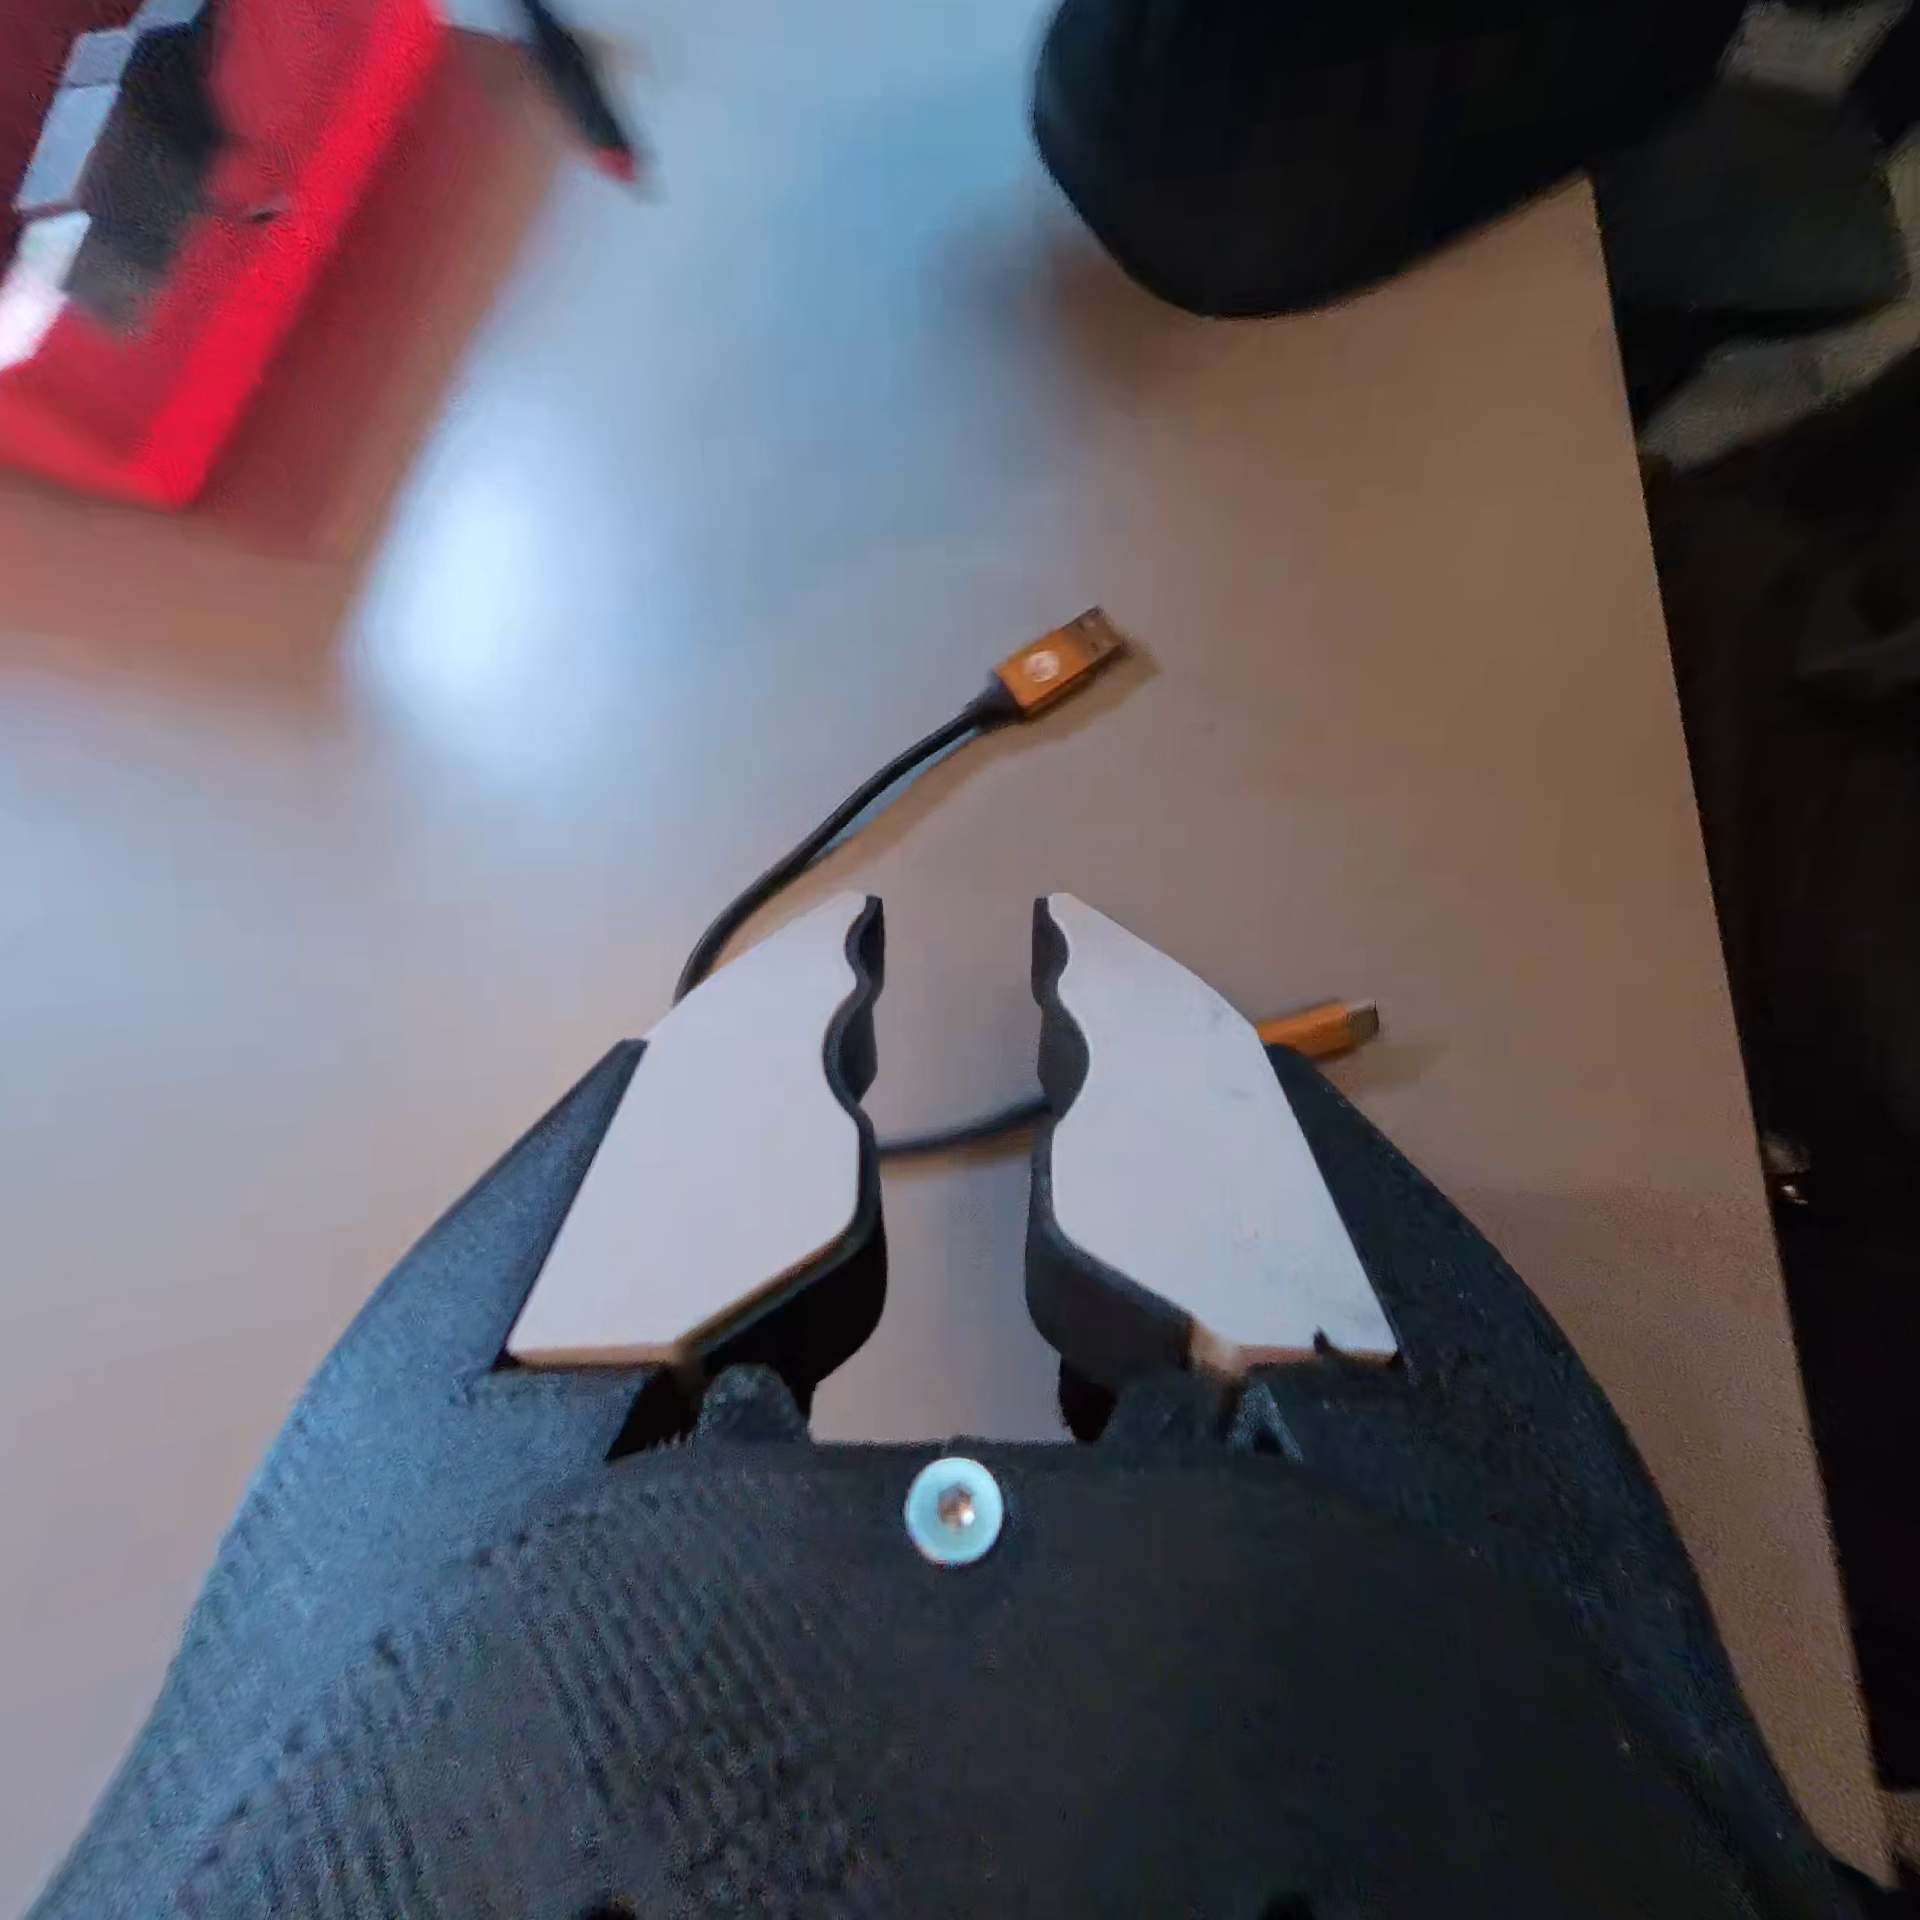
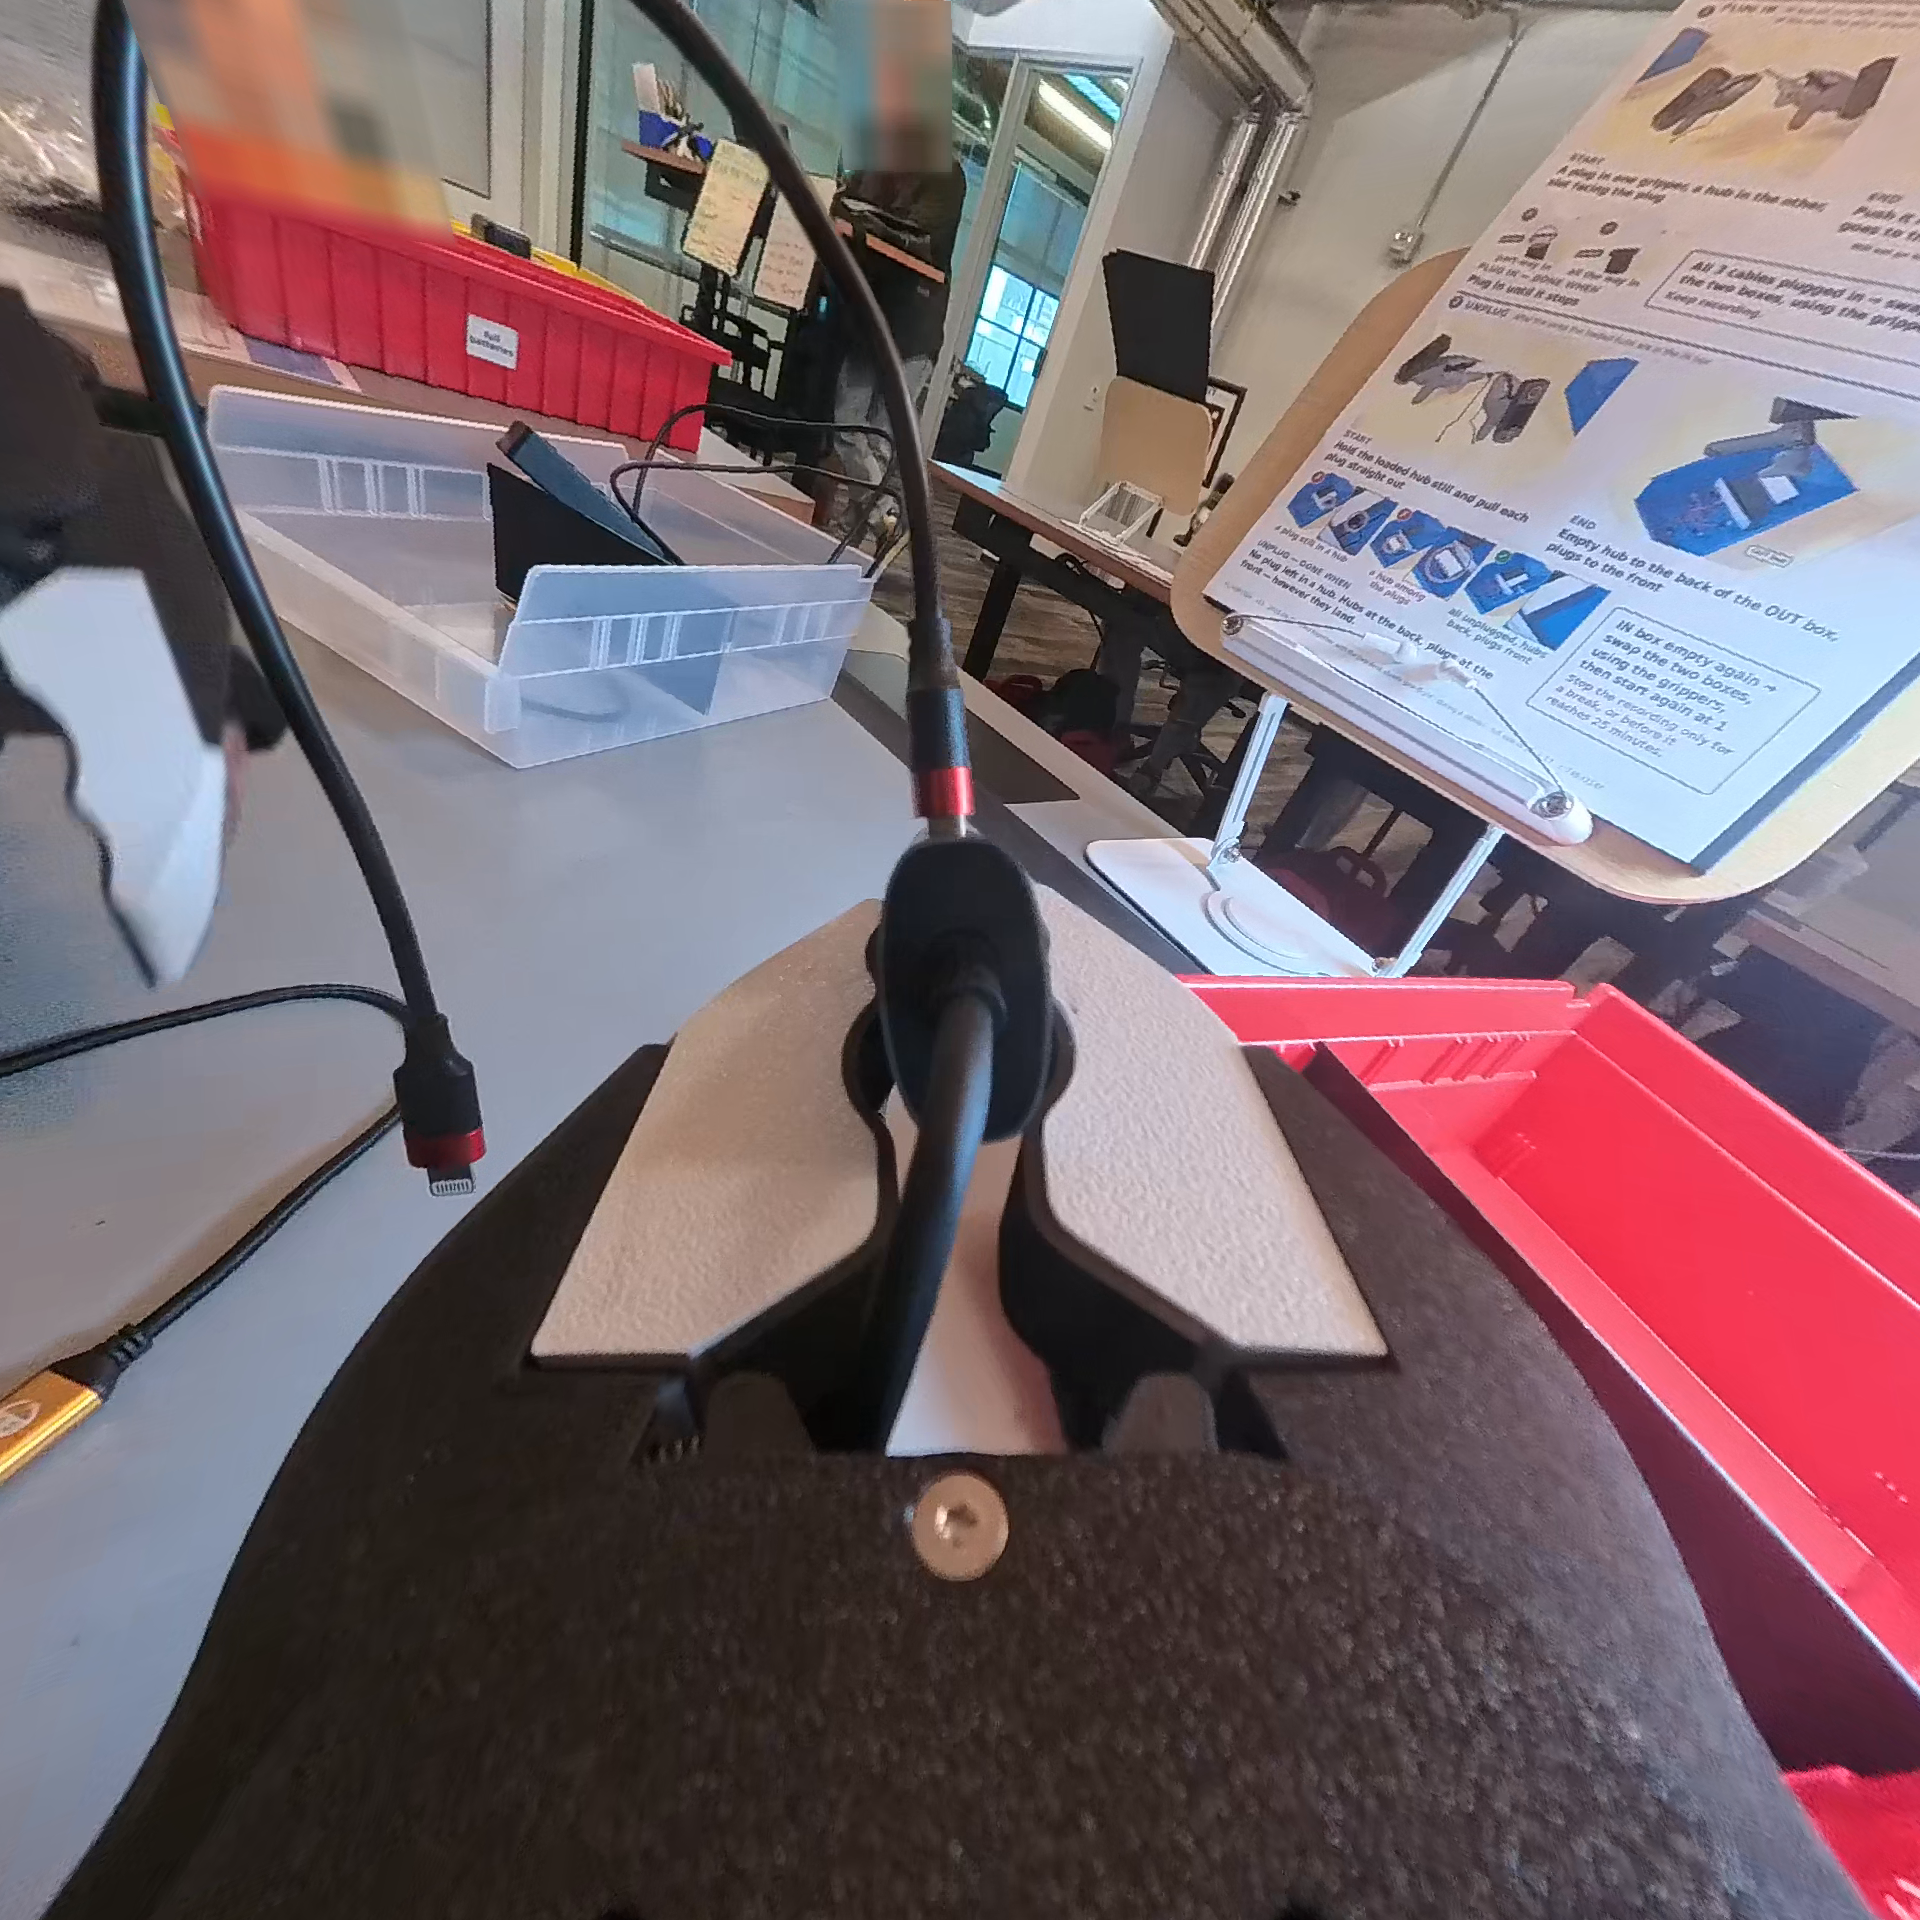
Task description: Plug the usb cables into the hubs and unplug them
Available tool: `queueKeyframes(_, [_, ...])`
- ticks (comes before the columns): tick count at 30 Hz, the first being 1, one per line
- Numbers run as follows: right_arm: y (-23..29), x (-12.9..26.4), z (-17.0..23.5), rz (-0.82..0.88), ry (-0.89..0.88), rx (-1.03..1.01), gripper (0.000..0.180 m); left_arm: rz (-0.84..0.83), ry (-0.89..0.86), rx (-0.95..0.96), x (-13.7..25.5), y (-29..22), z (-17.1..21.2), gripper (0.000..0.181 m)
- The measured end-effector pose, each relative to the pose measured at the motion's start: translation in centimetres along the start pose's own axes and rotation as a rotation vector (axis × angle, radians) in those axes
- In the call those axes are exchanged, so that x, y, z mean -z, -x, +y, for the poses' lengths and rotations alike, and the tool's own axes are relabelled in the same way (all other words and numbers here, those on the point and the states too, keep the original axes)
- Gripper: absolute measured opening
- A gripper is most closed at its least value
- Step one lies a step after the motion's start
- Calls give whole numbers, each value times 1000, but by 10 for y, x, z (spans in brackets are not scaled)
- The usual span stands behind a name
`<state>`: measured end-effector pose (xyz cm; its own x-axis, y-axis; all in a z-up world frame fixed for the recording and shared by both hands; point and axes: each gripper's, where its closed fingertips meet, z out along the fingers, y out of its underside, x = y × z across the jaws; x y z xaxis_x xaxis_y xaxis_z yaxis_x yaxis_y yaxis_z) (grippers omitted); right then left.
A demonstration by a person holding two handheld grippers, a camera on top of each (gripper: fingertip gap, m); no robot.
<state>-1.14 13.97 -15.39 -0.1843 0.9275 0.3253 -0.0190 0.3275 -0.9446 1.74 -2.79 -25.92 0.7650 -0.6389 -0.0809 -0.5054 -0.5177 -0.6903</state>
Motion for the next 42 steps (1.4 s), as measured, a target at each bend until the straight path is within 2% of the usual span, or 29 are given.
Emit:
queueKeyframes(5, [-7,4,0,27,1,13,19,135,152,-258,-50,-6,-9,34])
queueKeyframes(12, [-16,9,3,47,4,13,17,327,299,-472,-64,-7,-4,38])
queueKeyframes(15, [-19,9,5,51,9,13,17,387,288,-495,-70,-9,-9,34])
queueKeyframes(18, [-20,9,8,55,17,11,18,447,267,-499,-73,-17,-13,17])
queueKeyframes(22, [-22,10,10,60,22,9,18,353,170,-500,-76,-11,-19,15])
queueKeyframes(28, [-20,9,9,52,18,18,17,419,-309,-110,-25,-10,-56,15])
queueKeyframes(32, [-16,7,13,41,29,24,19,401,-466,-4,8,-2,-64,15])
queueKeyframes(36, [-6,6,8,21,-4,100,17,312,-482,100,21,13,-61,15])
queueKeyframes(40, [18,7,-6,-24,-68,293,18,147,-372,299,20,49,-46,15])
queueKeyframes(42, [32,6,-8,-46,-66,403,18,139,-375,396,24,59,-45,15])
